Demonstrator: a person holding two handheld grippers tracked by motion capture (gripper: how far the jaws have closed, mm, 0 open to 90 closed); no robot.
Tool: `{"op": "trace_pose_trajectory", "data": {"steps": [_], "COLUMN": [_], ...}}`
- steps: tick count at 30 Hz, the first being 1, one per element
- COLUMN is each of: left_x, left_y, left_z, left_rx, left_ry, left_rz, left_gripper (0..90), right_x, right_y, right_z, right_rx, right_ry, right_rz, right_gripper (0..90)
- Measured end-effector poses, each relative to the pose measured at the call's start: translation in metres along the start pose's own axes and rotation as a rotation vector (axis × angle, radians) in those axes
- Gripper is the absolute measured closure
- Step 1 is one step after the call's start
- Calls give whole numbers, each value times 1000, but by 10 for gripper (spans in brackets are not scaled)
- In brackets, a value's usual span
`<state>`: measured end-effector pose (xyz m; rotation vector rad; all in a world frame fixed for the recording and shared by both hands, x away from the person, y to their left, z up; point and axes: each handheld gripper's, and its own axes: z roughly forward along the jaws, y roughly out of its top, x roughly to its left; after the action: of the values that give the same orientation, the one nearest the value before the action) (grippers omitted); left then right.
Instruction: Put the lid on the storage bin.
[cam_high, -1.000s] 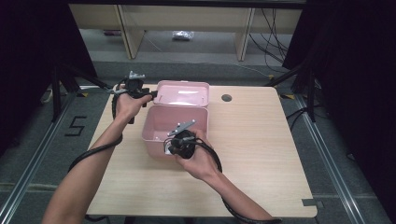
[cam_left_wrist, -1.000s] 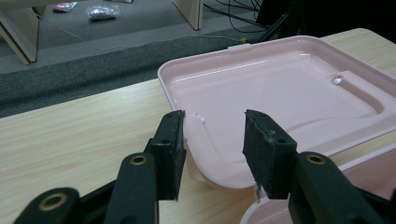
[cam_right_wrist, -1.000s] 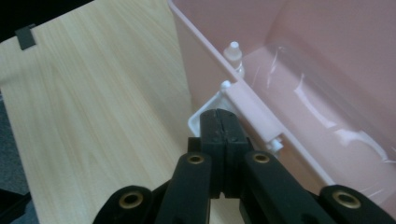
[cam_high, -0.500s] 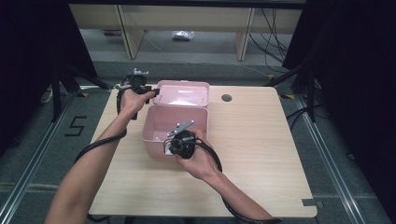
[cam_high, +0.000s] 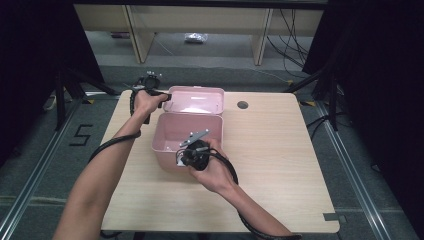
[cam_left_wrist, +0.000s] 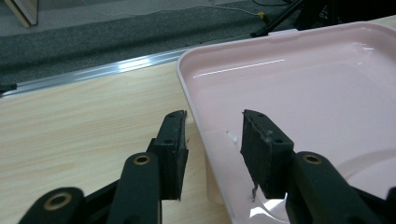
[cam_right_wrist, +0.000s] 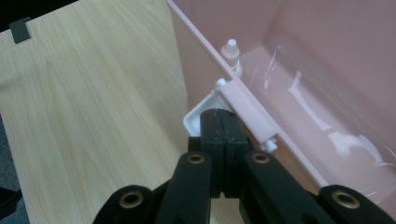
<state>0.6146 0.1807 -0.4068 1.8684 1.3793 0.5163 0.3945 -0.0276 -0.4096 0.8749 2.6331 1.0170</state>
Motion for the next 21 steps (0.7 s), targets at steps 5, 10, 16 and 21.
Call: {"op": "trace_pose_trajectory", "data": {"steps": [5, 10, 16, 21], "left_x": [6, 5, 5, 6], "left_y": [-2, 0, 2, 3], "left_z": [6, 11, 14, 16], "left_rx": [17, 35, 62, 72], "left_ry": [1, -15, 12, 12], "left_rz": [-33, -44, -54, -63], "left_gripper": [604, 608, 624, 631], "right_x": [0, 0, -1, 0], "right_y": [-2, -1, -1, -1], "right_z": [2, 1, 0, 0], "right_rx": [-25, -8, -8, -4], "right_ry": [-16, -2, -3, 0], "right_rz": [-14, -11, -9, 6], "right_gripper": [900, 900, 900, 900]}}
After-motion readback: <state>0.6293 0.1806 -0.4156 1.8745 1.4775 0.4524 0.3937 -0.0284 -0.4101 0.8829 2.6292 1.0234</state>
